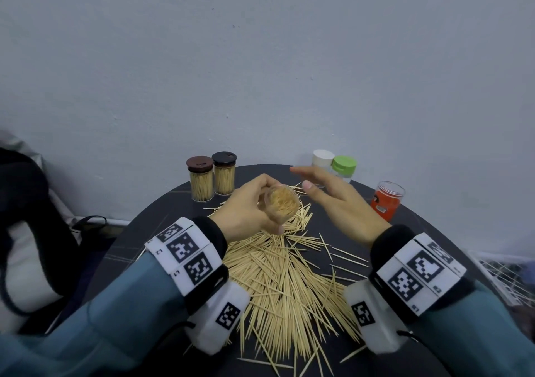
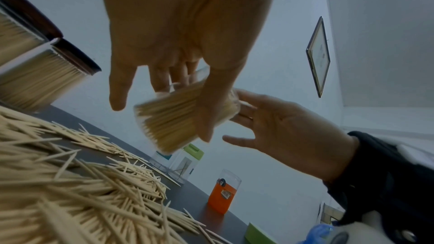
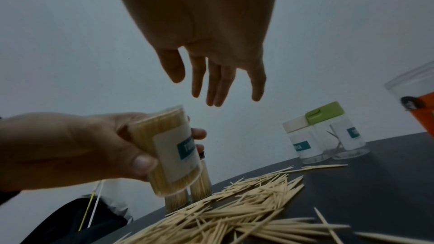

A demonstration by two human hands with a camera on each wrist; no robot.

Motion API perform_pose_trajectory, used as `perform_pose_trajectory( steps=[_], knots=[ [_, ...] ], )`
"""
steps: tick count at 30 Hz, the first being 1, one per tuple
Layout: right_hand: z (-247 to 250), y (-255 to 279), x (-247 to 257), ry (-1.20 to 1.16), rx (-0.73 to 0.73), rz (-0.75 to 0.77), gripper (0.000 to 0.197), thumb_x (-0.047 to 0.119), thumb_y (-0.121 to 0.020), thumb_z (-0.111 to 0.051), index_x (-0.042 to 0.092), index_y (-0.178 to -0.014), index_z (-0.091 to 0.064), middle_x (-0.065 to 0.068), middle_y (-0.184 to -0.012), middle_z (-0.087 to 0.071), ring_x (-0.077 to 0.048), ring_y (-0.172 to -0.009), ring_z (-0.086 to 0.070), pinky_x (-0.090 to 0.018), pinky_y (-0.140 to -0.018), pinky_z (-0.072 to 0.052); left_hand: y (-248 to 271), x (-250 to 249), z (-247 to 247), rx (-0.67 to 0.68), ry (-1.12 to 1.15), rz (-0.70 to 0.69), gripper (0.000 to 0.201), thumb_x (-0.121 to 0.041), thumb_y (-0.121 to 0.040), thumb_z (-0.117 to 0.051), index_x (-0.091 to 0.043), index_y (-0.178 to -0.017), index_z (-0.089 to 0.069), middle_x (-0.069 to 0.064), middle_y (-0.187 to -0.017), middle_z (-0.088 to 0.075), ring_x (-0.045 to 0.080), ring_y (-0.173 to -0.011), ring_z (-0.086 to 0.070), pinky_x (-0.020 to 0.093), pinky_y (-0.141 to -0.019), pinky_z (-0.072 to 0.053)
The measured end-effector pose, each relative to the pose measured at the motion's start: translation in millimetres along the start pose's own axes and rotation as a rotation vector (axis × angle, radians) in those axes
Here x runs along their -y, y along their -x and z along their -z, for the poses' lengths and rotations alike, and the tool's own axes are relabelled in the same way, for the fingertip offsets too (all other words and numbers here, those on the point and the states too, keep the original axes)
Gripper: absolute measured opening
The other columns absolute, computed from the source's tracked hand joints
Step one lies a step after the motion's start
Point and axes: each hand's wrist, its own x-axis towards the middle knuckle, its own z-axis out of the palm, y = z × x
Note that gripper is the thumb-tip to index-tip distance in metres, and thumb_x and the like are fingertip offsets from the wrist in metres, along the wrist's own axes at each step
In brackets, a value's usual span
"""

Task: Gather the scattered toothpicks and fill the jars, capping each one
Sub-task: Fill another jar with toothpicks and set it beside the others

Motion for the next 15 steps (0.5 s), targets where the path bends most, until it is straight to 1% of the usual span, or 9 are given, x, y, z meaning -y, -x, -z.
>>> perform_pose_trajectory(
  steps=[2,3,4,6,7,9,11,12,15],
  knots=[
    [5.1,-1.4,-5.1,0.049,-0.052,-0.038,0.03,0.016,-0.094,-0.05,0.017,-0.124,-0.052,0.008,-0.12,-0.057,-0.003,-0.111,-0.051,0.001,-0.083,-0.036,0.2,-0.1,-0.8,0.025,-0.035,-0.026,0.061,0.008,-0.063,-0.079,-0.018,-0.111,-0.052,-0.005,-0.11,-0.062,0.009,-0.108,-0.056,0.026,-0.083,-0.053],
    [7.3,-1.6,-9.3,0.09,-0.037,-0.078,0.028,0.014,-0.093,-0.053,0.015,-0.12,-0.054,0.005,-0.116,-0.059,-0.006,-0.107,-0.054,0.0,-0.08,-0.038,0.1,-0.5,-1.2,0.03,-0.047,-0.032,0.061,0.01,-0.063,-0.078,-0.018,-0.111,-0.052,-0.005,-0.114,-0.061,0.007,-0.111,-0.054,0.027,-0.083,-0.054],
    [8.8,-0.9,-13.0,0.145,0.016,-0.125,0.027,0.013,-0.091,-0.055,0.014,-0.118,-0.055,0.003,-0.116,-0.06,-0.008,-0.105,-0.055,-0.003,-0.08,-0.04,0.3,-0.9,-1.3,0.032,-0.058,-0.033,0.061,0.011,-0.063,-0.077,-0.019,-0.11,-0.052,-0.004,-0.117,-0.06,0.007,-0.112,-0.054,0.029,-0.083,-0.055],
    [9.4,0.2,-18.9,0.29,0.18,-0.209,0.03,0.014,-0.088,-0.06,0.014,-0.118,-0.055,0.0,-0.12,-0.059,-0.011,-0.108,-0.055,-0.015,-0.089,-0.042,-0.2,-2.1,-0.4,0.032,-0.078,-0.036,0.062,0.013,-0.063,-0.076,-0.019,-0.11,-0.052,-0.005,-0.117,-0.059,0.01,-0.108,-0.057,0.032,-0.082,-0.056],
    [8.3,0.4,-21.1,0.365,0.25,-0.229,0.033,0.015,-0.087,-0.062,0.015,-0.12,-0.054,0.001,-0.123,-0.058,-0.011,-0.112,-0.054,-0.018,-0.093,-0.04,-0.1,-2.5,0.4,0.032,-0.083,-0.035,0.061,0.013,-0.063,-0.076,-0.019,-0.111,-0.053,-0.007,-0.116,-0.059,0.011,-0.106,-0.059,0.031,-0.081,-0.056],
    [5.2,-1.7,-24.0,0.481,0.338,-0.231,0.04,0.016,-0.086,-0.064,0.016,-0.124,-0.052,0.002,-0.127,-0.055,-0.011,-0.118,-0.05,-0.019,-0.097,-0.037,0.1,-3.5,2.6,0.015,-0.063,-0.033,0.059,0.011,-0.065,-0.076,-0.018,-0.111,-0.053,-0.012,-0.109,-0.058,0.009,-0.101,-0.06,0.019,-0.075,-0.055],
    [1.3,-8.6,-26.6,0.543,0.39,-0.23,0.047,0.015,-0.085,-0.065,0.017,-0.128,-0.048,0.001,-0.133,-0.052,-0.012,-0.122,-0.047,-0.021,-0.101,-0.036,0.4,-4.9,5.8,-0.017,-0.023,-0.029,0.059,0.007,-0.065,-0.078,-0.017,-0.112,-0.052,-0.017,-0.103,-0.055,0.004,-0.098,-0.058,0.004,-0.064,-0.047],
    [-0.9,-13.3,-27.4,0.57,0.42,-0.239,0.051,0.015,-0.084,-0.065,0.017,-0.131,-0.045,0.0,-0.136,-0.049,-0.014,-0.124,-0.046,-0.023,-0.103,-0.035,0.1,-5.5,7.9,-0.038,-0.001,-0.028,0.059,0.006,-0.065,-0.078,-0.017,-0.112,-0.052,-0.018,-0.103,-0.055,0.003,-0.097,-0.057,0.001,-0.06,-0.044],
    [-7.0,-33.6,-31.7,0.72,0.516,-0.248,0.067,0.009,-0.083,-0.066,0.017,-0.14,-0.033,-0.004,-0.144,-0.04,-0.019,-0.128,-0.042,-0.027,-0.105,-0.034,-3.9,-7.1,15.8,-0.111,0.021,-0.03,0.058,0.0,-0.065,-0.081,-0.021,-0.111,-0.051,-0.012,-0.108,-0.056,0.002,-0.092,-0.055,0.005,-0.058,-0.044]
  ],
)
